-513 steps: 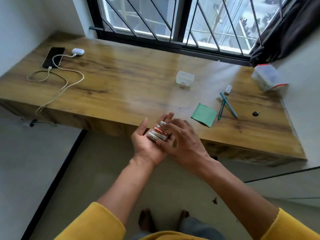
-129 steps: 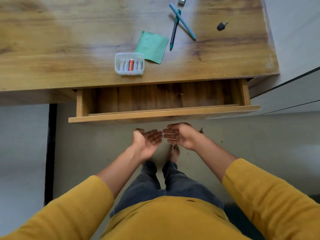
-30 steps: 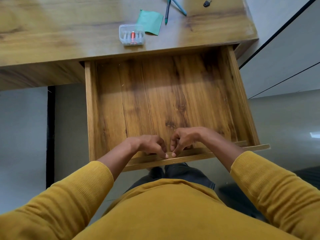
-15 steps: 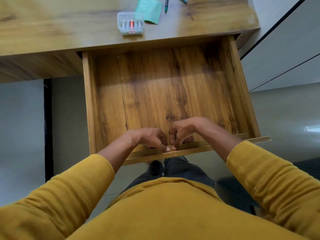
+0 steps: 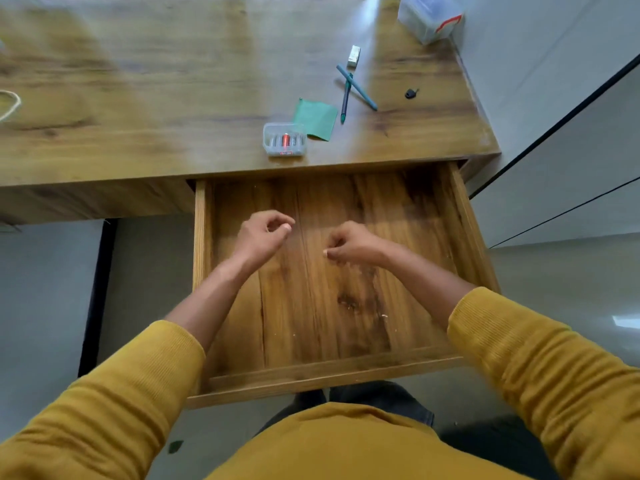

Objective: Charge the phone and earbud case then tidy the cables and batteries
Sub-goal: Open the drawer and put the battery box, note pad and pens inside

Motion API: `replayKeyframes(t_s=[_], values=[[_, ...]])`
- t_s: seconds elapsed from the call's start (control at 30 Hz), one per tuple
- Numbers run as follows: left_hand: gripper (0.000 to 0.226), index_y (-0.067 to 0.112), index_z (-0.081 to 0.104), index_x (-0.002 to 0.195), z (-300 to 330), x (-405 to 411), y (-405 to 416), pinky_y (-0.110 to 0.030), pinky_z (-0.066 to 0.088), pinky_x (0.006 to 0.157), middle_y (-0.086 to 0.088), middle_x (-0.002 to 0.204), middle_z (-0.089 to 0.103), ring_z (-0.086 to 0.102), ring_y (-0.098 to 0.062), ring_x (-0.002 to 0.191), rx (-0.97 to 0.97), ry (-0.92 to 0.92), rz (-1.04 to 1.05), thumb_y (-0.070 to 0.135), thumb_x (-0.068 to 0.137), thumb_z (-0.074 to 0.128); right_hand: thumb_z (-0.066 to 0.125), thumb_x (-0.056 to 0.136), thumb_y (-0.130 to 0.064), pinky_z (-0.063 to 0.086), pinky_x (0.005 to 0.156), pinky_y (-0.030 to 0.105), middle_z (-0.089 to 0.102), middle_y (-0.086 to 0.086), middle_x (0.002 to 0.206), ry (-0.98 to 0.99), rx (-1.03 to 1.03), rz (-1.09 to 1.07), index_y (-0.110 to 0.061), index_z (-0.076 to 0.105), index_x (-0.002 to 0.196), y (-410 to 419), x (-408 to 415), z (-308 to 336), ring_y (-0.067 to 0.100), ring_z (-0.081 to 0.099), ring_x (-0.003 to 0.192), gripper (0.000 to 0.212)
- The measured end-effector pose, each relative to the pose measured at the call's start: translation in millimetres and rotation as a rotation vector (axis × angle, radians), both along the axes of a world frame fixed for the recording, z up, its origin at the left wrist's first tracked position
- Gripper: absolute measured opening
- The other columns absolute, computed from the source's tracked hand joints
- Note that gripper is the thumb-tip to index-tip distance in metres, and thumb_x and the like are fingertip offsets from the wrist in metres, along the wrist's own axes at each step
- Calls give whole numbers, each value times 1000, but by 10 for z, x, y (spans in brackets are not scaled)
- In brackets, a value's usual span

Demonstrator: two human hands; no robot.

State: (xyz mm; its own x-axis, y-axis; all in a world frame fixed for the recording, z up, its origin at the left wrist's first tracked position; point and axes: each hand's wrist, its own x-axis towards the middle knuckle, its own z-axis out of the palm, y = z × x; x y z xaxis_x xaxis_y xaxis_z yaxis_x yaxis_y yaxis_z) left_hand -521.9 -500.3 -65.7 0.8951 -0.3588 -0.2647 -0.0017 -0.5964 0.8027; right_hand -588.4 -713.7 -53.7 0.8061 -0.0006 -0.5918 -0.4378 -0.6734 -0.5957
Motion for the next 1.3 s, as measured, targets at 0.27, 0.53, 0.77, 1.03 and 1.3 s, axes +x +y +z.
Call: replayKeyframes(t_s=[0.27,0.53,0.77,1.03,1.3], values=[[26,14,68,131,276,1019,-207,-32,64,90,-2,119,71,72,-13,102,-188,-37,414,21,107,60,67,100,-16,65,80,32,71,3,110,-353,163,-464,-17,69,119,-24,1106,367,16,72,96,19],[25,15,71,125,199,1471,-485,-37,62,95,3,109,71,73,-16,105,-147,-46,521,27,104,64,73,97,-21,66,81,39,67,7,124,-367,195,-642,-22,63,102,-51,1695,247,24,70,110,11],[20,15,72,123,122,1446,-599,-27,65,80,4,108,71,74,-12,100,-200,5,574,22,105,65,71,99,-16,67,70,32,70,9,112,-342,256,-686,-20,62,93,-17,1773,217,18,75,90,12],[19,11,76,118,220,1219,-518,-23,64,71,-1,110,78,78,-13,94,-266,-50,604,19,101,69,71,100,-17,64,66,24,71,12,120,-413,284,-633,-10,67,103,-8,1527,352,17,76,85,8],[26,10,74,126,212,558,-404,-26,64,79,-1,113,78,77,-9,99,-372,46,531,18,101,71,70,100,-18,63,67,23,74,9,105,-453,316,-608,-10,69,103,-17,916,310,15,78,86,9]])
